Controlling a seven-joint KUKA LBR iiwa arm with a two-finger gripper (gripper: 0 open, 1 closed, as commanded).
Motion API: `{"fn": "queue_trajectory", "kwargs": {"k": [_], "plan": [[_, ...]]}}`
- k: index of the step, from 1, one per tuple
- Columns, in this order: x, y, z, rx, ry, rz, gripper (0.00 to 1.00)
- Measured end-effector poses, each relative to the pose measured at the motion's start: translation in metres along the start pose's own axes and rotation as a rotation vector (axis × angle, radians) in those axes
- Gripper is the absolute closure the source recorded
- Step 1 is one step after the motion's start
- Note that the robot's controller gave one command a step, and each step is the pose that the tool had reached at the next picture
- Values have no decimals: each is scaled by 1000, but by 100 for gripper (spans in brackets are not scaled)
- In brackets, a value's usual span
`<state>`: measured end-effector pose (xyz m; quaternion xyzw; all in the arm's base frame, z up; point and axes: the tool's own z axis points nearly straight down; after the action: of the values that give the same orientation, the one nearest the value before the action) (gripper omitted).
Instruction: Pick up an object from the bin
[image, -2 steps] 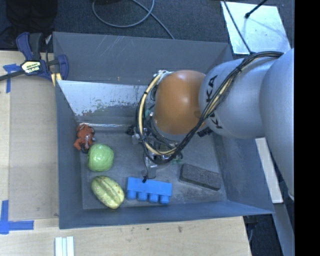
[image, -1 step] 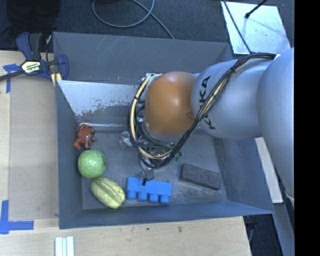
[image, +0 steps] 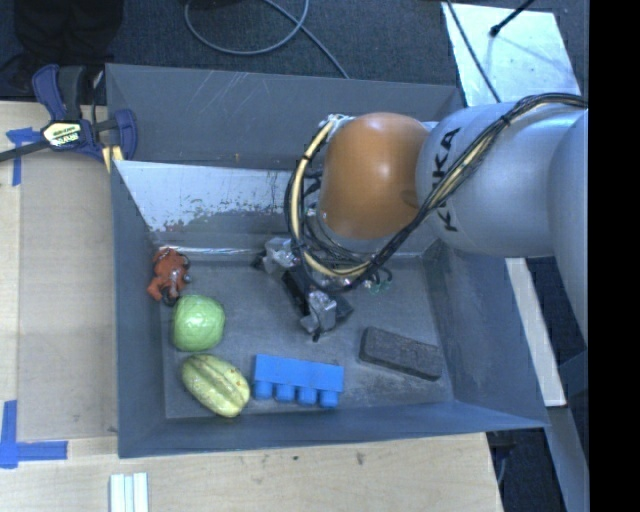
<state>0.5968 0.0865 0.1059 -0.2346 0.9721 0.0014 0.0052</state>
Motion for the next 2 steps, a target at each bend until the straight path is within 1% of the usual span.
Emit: {"fn": "queue_trajectory", "kwargs": {"k": [1, 2], "plan": [[6, -30, -8, 3, -4, 116, 0], [19, -36, -23, -1, -2, -16, 0]]}}
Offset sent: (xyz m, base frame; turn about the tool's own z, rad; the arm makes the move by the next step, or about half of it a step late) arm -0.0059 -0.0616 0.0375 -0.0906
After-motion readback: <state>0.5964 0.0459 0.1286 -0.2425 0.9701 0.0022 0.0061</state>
